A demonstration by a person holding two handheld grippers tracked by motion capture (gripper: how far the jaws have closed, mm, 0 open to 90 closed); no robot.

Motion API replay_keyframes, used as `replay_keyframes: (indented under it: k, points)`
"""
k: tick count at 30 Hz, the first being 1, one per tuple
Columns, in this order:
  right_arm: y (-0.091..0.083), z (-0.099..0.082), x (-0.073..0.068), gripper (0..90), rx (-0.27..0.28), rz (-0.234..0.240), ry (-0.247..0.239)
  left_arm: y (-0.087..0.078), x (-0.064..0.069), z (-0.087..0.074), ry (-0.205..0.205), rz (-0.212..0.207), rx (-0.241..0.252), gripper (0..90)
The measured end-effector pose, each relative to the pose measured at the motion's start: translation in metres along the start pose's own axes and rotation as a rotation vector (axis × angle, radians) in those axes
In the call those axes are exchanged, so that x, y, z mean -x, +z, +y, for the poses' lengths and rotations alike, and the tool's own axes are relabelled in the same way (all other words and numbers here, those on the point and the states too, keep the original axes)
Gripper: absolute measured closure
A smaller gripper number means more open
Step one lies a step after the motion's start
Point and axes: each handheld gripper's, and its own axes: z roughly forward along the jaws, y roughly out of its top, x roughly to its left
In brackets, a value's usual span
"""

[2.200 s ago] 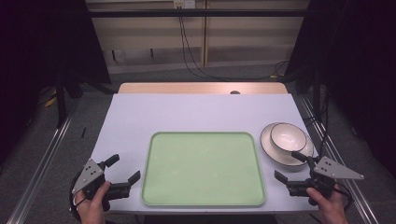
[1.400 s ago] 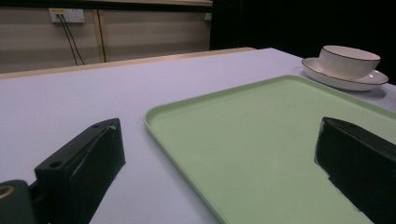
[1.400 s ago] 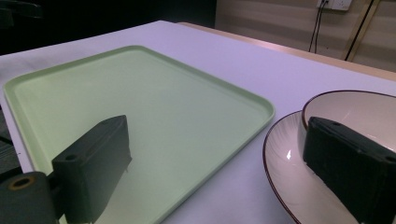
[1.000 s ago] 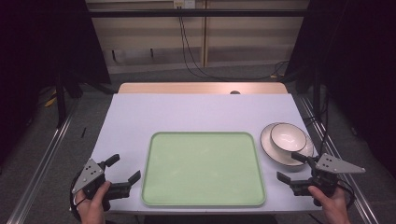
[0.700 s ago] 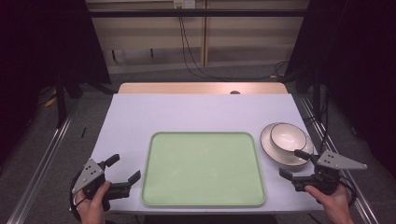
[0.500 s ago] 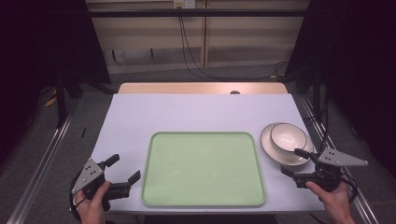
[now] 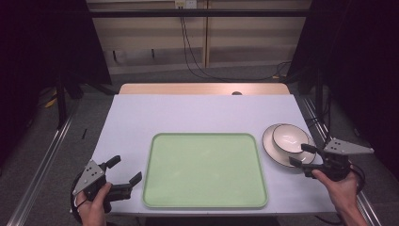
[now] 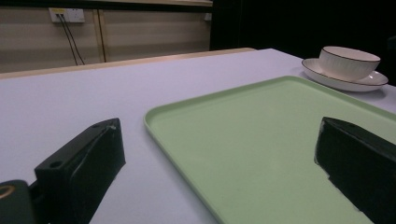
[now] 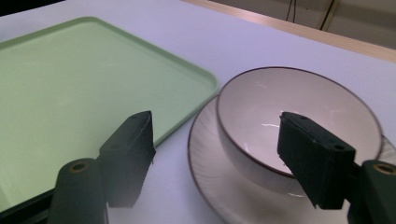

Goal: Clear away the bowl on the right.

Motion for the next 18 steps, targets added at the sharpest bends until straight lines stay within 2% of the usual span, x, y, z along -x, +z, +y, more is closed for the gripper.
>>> replay_keyframes:
  k: [3,4,7,13,18]
  points:
    - [-0.001,0.004,0.013,29.0,-0.016,-0.026,-0.002,0.001,0.001,0.0,-0.004,-0.001,0.001,1.6]
    - [-0.001,0.004,0.013,29.0,-0.016,-0.026,-0.002,0.001,0.001,0.0,-0.004,-0.001,0.001,1.6]
    - [0.001,0.008,0.029,29.0,-0.036,-0.037,0.023,0.001,0.0,0.0,-0.007,-0.004,0.002,1.6]
    - [0.009,0.018,0.044,28.9,-0.068,-0.034,0.034,0.002,0.001,0.001,-0.004,-0.003,0.001,1.6]
    - [0.016,0.021,0.052,29.2,-0.092,-0.051,0.029,0.002,0.0,0.0,-0.006,-0.003,0.001,1.6]
